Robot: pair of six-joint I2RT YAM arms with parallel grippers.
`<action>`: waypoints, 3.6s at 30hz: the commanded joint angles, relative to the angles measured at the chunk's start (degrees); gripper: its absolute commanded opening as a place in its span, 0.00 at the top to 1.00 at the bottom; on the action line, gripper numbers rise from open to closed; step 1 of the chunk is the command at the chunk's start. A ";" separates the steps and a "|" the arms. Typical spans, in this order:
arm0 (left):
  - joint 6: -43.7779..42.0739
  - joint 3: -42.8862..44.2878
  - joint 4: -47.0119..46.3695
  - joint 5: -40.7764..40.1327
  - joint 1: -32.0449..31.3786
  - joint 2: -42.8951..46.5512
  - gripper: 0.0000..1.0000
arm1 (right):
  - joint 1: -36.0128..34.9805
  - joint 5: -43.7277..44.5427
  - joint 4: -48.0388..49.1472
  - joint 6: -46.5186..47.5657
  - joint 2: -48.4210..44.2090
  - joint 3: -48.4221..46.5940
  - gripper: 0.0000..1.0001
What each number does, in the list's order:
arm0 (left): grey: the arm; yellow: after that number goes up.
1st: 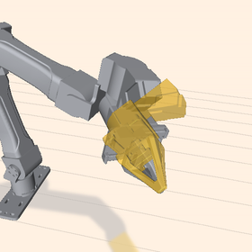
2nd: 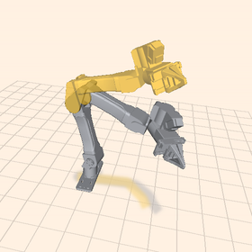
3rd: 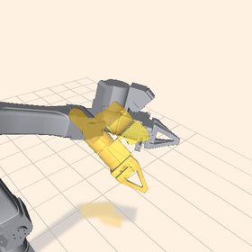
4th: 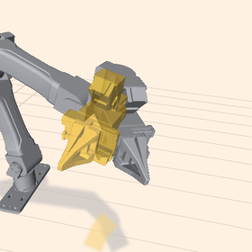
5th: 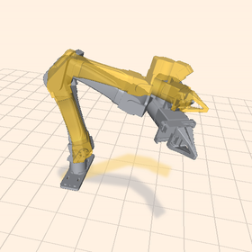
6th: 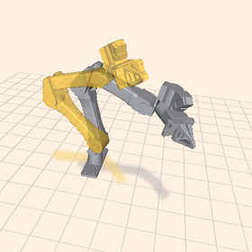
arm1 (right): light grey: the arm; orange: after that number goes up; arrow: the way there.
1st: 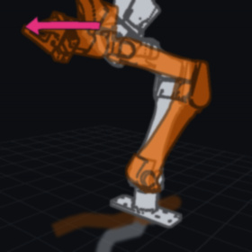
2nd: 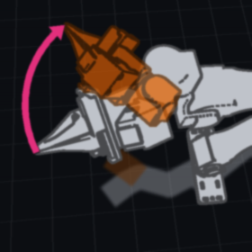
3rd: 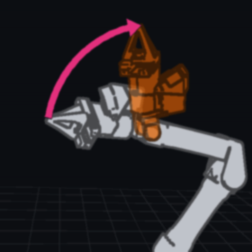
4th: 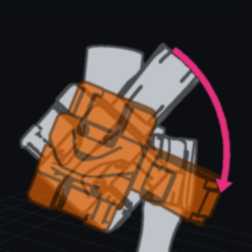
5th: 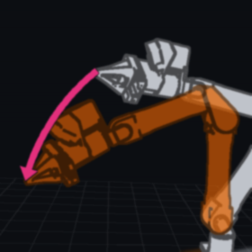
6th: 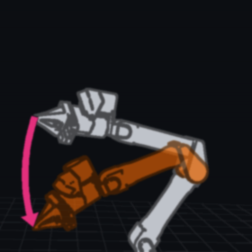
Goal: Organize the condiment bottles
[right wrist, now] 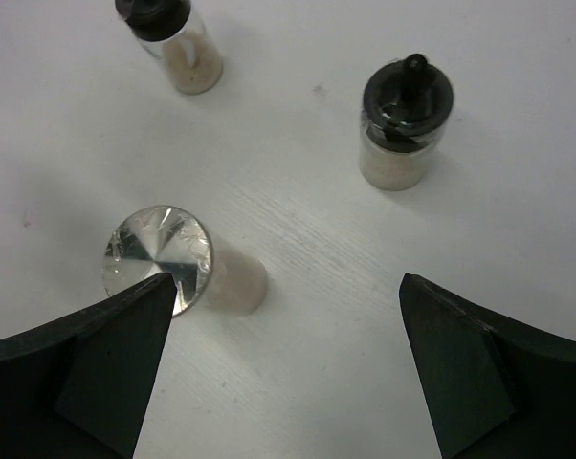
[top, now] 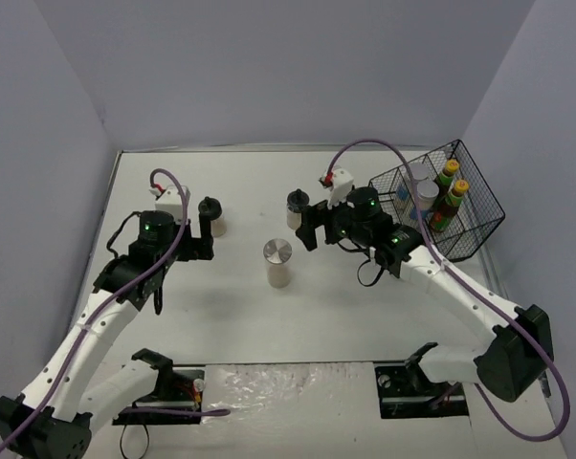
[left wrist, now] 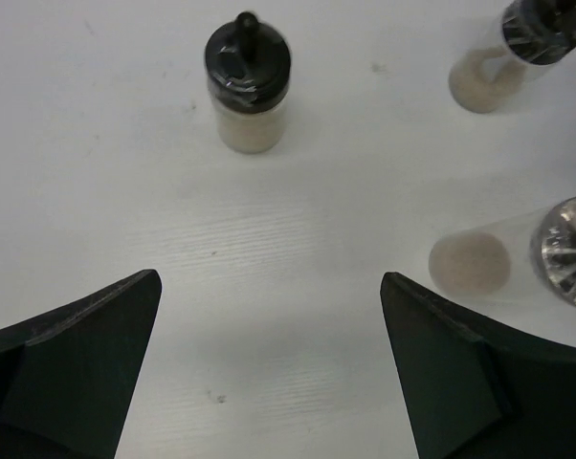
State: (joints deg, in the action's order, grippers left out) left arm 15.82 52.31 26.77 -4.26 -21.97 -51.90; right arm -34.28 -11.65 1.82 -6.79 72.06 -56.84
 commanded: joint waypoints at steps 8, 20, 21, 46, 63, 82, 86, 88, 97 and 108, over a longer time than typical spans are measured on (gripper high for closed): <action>-2.18 -8.79 2.11 2.09 9.10 12.95 0.03 | -12.69 5.90 4.97 4.89 9.92 -6.02 0.00; -2.46 -9.95 0.74 -2.43 9.22 13.05 0.03 | -16.90 7.35 4.92 5.76 17.50 -6.88 0.00; -2.38 -9.95 0.74 -2.63 9.22 13.01 0.03 | -17.04 7.59 4.95 5.82 17.91 -6.88 0.00; -2.20 -9.95 1.18 -4.58 9.14 13.05 0.03 | -17.18 18.40 9.56 2.75 13.14 -1.58 0.93; -1.96 -9.95 1.09 -4.86 8.84 13.64 0.03 | 3.42 39.77 -10.89 -10.01 -7.36 -9.15 1.00; -2.46 -10.30 0.83 -5.94 7.82 14.81 0.03 | 32.01 40.56 -17.64 -14.22 -8.69 -13.12 1.00; -2.55 -10.32 0.83 -6.20 7.79 15.10 0.03 | 33.74 39.08 -15.01 -15.06 -6.77 -10.95 1.00; -2.58 -10.39 0.83 -6.20 7.73 15.19 0.03 | 33.96 38.01 -13.45 -15.69 -5.76 -9.72 1.00; -2.64 -10.39 0.83 -6.38 7.64 15.51 0.03 | 34.02 35.56 -5.81 -16.60 -3.17 -2.69 1.00; -2.81 -10.56 0.66 -6.29 7.56 15.25 0.03 | 35.86 35.13 -2.55 -17.11 1.20 2.06 0.58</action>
State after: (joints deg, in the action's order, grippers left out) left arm 13.87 40.75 30.71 -9.56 -13.93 -36.47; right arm 0.84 23.39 -8.37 -22.58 72.21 -54.75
